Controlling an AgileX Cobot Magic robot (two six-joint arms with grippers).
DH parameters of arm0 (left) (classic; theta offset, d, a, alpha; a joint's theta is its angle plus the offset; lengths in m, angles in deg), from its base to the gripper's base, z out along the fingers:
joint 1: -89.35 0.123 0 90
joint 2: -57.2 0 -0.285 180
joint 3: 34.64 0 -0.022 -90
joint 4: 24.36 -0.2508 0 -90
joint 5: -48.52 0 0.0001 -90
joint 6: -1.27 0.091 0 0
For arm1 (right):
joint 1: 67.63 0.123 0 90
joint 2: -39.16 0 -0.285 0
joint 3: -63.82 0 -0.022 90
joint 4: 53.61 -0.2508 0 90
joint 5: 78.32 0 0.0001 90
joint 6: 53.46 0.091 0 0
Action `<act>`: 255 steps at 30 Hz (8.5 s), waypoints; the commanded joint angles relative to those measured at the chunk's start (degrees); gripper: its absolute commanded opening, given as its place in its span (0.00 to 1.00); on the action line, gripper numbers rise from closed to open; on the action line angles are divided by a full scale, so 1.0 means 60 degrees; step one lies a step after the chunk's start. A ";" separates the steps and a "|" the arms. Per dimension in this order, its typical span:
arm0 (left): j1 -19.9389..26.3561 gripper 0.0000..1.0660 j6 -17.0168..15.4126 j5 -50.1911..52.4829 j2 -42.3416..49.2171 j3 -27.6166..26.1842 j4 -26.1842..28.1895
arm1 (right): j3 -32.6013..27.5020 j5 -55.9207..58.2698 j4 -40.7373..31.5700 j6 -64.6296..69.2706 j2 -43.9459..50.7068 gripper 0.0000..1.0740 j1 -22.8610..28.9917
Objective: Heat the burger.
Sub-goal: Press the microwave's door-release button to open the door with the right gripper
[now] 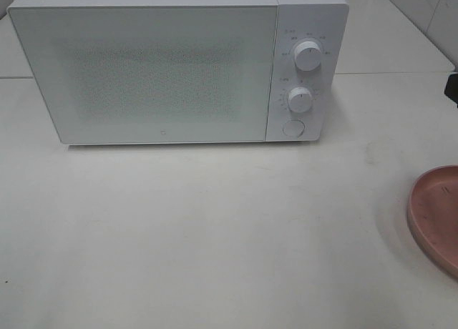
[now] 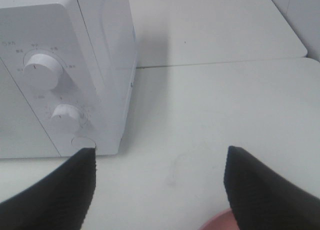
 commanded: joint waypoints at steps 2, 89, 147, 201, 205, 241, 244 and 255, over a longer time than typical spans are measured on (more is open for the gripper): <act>-0.0019 0.92 -0.0029 0.0076 0.0229 0.0038 0.0086 | -0.0019 -0.2053 0.0010 0.0497 -0.0936 0.67 -0.0048; -0.0019 0.92 -0.0029 0.0076 0.0229 0.0038 0.0086 | -0.0773 -1.1096 -0.8890 0.5367 -0.7945 0.49 0.7840; -0.0019 0.92 -0.0029 0.0076 0.0229 0.0038 0.0086 | 0.1814 -0.8948 -0.7229 1.1688 -1.0189 0.00 0.5949; -0.0019 0.92 -0.0029 0.0076 0.0229 0.0038 0.0086 | 0.4565 -0.8212 -0.6264 1.1364 -1.2166 0.00 0.4374; -0.0019 0.92 -0.0029 0.0076 0.0229 0.0038 0.0086 | 0.4603 -0.8547 -0.6350 1.1354 -1.2166 0.00 0.4374; -0.0019 0.92 -0.0029 0.0076 0.0229 0.0038 0.0086 | 0.5567 -0.8709 -0.6675 1.0886 -1.2319 0.00 0.4183; -0.0019 0.92 -0.0029 0.0076 0.0229 0.0038 0.0086 | 0.5128 -0.8021 -0.6656 1.1077 -1.1927 0.00 0.4278; -0.0019 0.92 -0.0029 0.0076 0.0229 0.0038 0.0086 | 0.4020 -0.6579 -0.6226 1.1096 -1.1077 0.00 0.4288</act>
